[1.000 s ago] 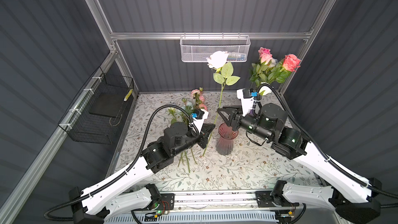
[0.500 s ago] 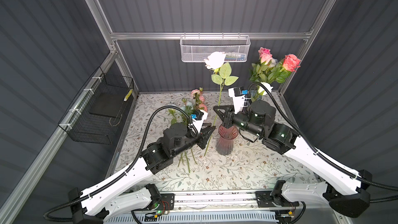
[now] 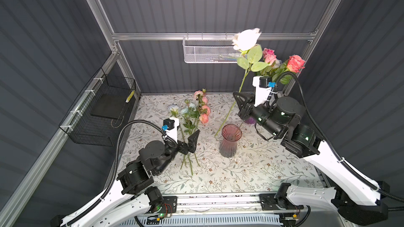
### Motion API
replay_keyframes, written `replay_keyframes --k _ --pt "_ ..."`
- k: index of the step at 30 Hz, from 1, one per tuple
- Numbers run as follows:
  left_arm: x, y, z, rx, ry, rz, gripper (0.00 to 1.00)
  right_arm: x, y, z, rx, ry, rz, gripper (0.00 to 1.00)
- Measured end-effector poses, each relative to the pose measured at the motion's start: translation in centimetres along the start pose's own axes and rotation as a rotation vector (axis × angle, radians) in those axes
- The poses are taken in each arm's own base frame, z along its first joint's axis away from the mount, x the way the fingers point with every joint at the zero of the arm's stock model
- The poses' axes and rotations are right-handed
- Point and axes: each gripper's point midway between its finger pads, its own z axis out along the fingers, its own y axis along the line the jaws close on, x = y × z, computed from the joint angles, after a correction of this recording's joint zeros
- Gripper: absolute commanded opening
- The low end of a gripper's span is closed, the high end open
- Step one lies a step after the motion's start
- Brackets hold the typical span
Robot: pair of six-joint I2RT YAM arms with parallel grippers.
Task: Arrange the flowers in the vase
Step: 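Raise the cream rose with the right gripper while the left gripper opens and draws back, then lower the cream rose stem into the pink vase with the right gripper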
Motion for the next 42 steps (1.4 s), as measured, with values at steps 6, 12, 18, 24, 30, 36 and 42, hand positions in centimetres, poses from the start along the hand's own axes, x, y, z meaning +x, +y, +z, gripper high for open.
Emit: replay_keyframes --k 6,12,18,24,30,36,42 --pt "1.0 1.8 -0.5 -0.084 0.021 -0.012 0.99 -0.9 -2.7 0.0 0.101 -0.019 -0.075 0.02" --pt "1.8 2.1 0.1 -0.115 0.048 -0.001 0.99 2.1 -4.0 0.9 0.144 0.075 -0.133 0.04" --pt "2.7 2.0 0.9 -0.125 0.082 0.018 1.00 6.8 -5.1 1.6 0.161 0.203 -0.162 0.08" --pt "3.6 2.0 1.3 -0.131 0.104 0.029 1.00 11.7 -5.9 2.2 0.165 0.323 -0.168 0.09" --pt "3.7 2.1 1.4 -0.136 0.105 0.030 1.00 15.1 -6.6 2.2 0.169 0.398 -0.158 0.12" --pt "4.1 2.2 1.5 -0.143 0.113 0.036 0.99 16.5 -6.8 2.1 0.173 0.423 -0.133 0.14" --pt "4.6 2.3 1.8 -0.154 0.127 0.043 1.00 17.7 -7.2 2.0 0.187 0.447 -0.116 0.18"
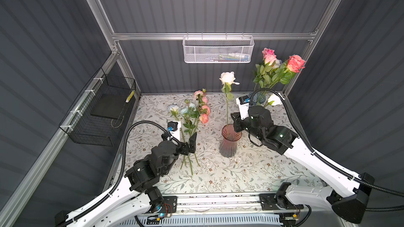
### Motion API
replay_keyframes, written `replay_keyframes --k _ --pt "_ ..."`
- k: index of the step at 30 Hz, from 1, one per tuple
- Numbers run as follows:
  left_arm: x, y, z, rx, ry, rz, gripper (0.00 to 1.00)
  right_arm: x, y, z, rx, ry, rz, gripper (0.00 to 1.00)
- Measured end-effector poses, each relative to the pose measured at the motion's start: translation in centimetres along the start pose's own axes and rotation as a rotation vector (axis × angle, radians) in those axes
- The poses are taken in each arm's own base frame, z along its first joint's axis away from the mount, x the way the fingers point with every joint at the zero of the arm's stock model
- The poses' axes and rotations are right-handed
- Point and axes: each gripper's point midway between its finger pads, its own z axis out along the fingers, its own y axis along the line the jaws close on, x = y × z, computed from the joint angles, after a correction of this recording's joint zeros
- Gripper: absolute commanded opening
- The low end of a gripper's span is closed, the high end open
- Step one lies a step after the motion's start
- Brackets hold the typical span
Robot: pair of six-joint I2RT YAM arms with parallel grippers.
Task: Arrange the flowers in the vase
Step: 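Lower the cream rose stem into the pink vase with the right gripper, then open the right gripper and withdraw while the left returns to the bunch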
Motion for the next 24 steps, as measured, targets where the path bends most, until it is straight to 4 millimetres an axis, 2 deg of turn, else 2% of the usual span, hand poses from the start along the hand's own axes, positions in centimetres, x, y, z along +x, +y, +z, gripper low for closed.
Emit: replay_keyframes --k 7,13,19,24 --pt "0.5 0.3 0.7 -0.039 0.015 0.016 1.00 -0.2 0.1 -0.3 -0.012 -0.005 0.017 0.21" --pt "1.5 0.8 1.9 -0.108 0.044 0.033 1.00 -1.2 0.6 -1.8 -0.057 -0.041 0.042 0.28" --pt "3.8 0.8 3.9 -0.170 0.115 0.079 1.00 -3.6 1.4 -4.8 -0.124 -0.116 0.064 0.36" --pt "3.9 1.0 4.3 -0.194 0.116 0.086 1.00 -5.8 1.7 -7.4 -0.165 -0.193 0.075 0.40"
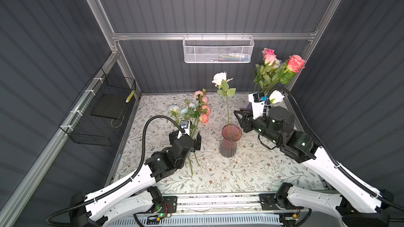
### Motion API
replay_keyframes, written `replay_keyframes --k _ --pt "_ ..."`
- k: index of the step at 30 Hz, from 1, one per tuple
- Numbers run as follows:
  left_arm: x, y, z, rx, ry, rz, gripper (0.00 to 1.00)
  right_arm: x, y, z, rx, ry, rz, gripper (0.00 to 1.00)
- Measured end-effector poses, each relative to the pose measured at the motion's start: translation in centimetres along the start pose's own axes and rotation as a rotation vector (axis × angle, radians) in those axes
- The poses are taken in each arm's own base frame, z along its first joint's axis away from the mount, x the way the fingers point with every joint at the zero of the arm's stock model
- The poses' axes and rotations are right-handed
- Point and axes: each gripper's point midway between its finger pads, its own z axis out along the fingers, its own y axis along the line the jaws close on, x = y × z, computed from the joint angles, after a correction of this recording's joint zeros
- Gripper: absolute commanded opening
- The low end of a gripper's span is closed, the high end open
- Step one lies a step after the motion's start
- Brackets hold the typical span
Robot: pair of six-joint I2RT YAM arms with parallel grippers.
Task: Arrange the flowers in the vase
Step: 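Open the right gripper and withdraw while the left returns to the bunch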
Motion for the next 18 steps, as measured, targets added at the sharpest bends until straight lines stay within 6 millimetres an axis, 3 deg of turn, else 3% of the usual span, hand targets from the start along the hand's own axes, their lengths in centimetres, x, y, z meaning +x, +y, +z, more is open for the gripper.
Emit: replay_keyframes --k 11,18 --pt "-1.8 2.7 -0.8 -0.133 -0.083 -0.091 0.82 -5.3 0.4 -4.6 -0.027 -0.189 -0.026 0.52" --pt "-0.9 4.7 0.1 -0.212 -0.049 -0.136 0.76 -7.3 -1.2 -9.4 0.021 -0.334 -0.019 0.55"
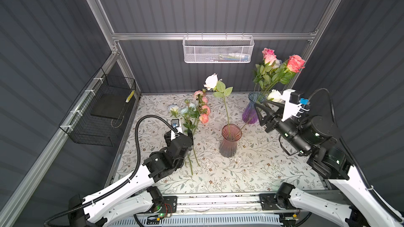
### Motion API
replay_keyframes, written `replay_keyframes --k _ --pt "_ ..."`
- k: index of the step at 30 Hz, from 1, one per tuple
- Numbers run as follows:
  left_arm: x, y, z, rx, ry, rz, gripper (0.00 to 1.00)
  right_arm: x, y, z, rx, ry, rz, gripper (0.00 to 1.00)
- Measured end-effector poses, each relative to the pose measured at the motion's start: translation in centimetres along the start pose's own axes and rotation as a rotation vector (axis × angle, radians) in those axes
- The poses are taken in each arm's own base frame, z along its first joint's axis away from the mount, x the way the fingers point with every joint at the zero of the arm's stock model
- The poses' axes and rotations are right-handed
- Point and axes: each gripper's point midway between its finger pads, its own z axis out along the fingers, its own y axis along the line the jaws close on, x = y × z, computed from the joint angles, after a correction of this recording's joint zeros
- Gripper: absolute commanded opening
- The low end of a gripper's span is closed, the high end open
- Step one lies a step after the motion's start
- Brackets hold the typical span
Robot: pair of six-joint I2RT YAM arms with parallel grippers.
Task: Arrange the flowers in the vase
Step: 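Open the right gripper and withdraw while the left returns to the bunch, then grasp another stem in the bunch with the left gripper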
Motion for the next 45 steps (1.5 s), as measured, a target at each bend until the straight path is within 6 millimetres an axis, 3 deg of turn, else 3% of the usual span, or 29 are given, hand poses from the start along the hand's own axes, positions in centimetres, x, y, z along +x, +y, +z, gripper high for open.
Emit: replay_keyframes --k 4,8,13,21,27,32,38,43,45 --pt "1.4 2.8 3.1 -0.083 0.090 -0.060 0.74 -0.1 -1.5 -2.4 0.043 -0.047 0.012 0.55" --pt "4.1 4.8 6.4 -0.142 0.223 -0.101 0.68 0.3 -2.3 -3.2 0.073 -0.053 0.013 0.55" --pt "7.7 4.5 10.4 -0.151 0.409 -0.125 0.49 0.7 -3.0 -3.8 0.103 -0.047 0.009 0.55" --pt "13.6 4.5 15.6 -0.161 0.641 -0.168 0.40 2.8 -5.7 -6.9 0.189 -0.054 0.034 0.53" --pt "16.7 3.3 17.2 -0.108 0.728 -0.169 0.41 5.2 -7.6 -8.4 0.258 -0.030 0.067 0.52" --pt "16.5 2.1 17.8 -0.049 0.713 -0.184 0.41 7.5 -8.2 -8.1 0.288 0.034 0.071 0.52" --pt "17.7 2.3 18.5 -0.045 0.733 -0.163 0.24 8.5 -8.3 -7.9 0.298 0.064 0.080 0.52" --pt "17.6 2.6 18.9 -0.048 0.726 -0.160 0.04 8.6 -8.3 -7.9 0.298 0.063 0.087 0.52" --pt "17.5 2.6 18.9 -0.048 0.725 -0.161 0.00 8.6 -8.3 -7.9 0.298 0.063 0.092 0.52"
